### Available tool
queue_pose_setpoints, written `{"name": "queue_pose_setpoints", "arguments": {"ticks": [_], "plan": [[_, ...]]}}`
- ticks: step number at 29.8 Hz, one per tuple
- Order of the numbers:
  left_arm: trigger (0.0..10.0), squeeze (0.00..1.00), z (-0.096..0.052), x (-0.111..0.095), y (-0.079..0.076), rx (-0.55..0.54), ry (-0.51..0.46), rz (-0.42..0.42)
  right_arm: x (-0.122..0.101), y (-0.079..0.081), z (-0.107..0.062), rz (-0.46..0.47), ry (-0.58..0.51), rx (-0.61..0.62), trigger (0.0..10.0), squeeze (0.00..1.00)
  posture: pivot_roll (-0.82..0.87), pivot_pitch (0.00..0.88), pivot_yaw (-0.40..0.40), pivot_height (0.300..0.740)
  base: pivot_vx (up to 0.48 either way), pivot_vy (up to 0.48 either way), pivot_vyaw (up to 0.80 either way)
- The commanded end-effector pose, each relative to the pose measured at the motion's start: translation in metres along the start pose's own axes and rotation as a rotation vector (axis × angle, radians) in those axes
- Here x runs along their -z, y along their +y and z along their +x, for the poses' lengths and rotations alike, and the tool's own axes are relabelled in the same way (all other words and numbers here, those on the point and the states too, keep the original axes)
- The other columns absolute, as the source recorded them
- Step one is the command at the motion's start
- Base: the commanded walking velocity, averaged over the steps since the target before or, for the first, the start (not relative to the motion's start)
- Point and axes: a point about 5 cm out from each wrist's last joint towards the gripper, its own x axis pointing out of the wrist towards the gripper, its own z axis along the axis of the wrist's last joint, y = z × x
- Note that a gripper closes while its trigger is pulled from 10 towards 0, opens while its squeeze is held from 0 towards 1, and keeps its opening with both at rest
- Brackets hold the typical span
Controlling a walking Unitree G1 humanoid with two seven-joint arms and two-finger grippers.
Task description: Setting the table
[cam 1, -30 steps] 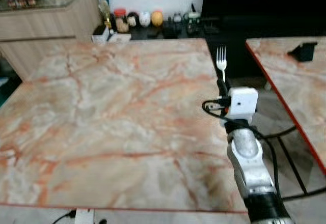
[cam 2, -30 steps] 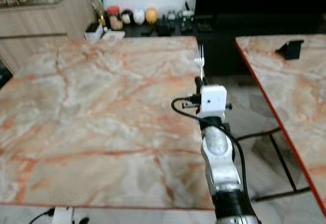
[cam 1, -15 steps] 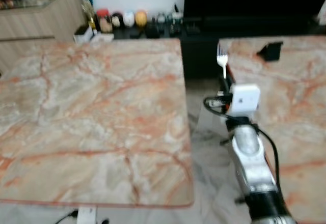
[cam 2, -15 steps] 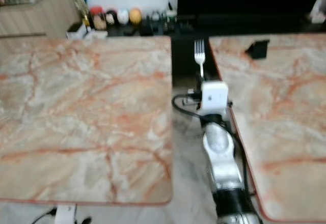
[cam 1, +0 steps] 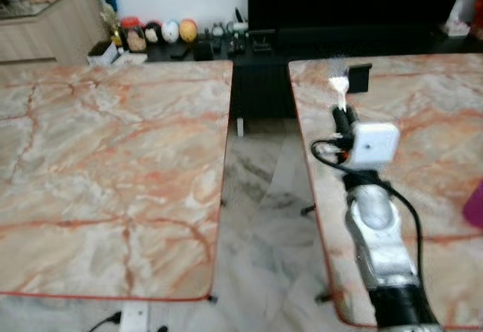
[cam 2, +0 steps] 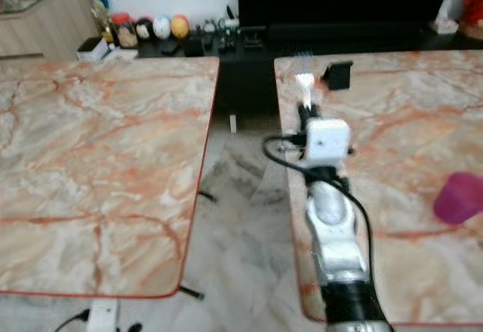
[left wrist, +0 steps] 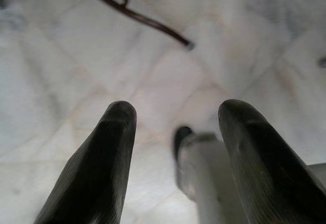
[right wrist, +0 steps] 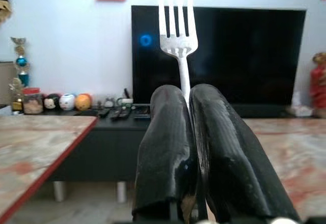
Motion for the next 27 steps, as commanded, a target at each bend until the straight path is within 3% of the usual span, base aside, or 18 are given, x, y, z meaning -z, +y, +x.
{"name": "queue_pose_setpoints", "arguments": {"ticks": [1, 27], "plan": [[10.0, 0.0, -0.0021, 0.0047, 0.0082, -0.022, 0.015, -0.007, -0.0068, 0.0088, 0.003, 0.018, -0.021, -0.023, 10.0, 0.0, -0.09, 0.0, 0.049, 0.74, 0.0, -0.379, 0.0], [10.0, 0.0, -0.002, 0.0046, 0.0074, -0.014, 0.013, -0.011, -0.0143, 0.0075, 0.007, 0.017, -0.04, -0.018, 10.0, 0.0, -0.09, 0.0, 0.047, 0.74, 0.0, -0.379, 0.0]]}}
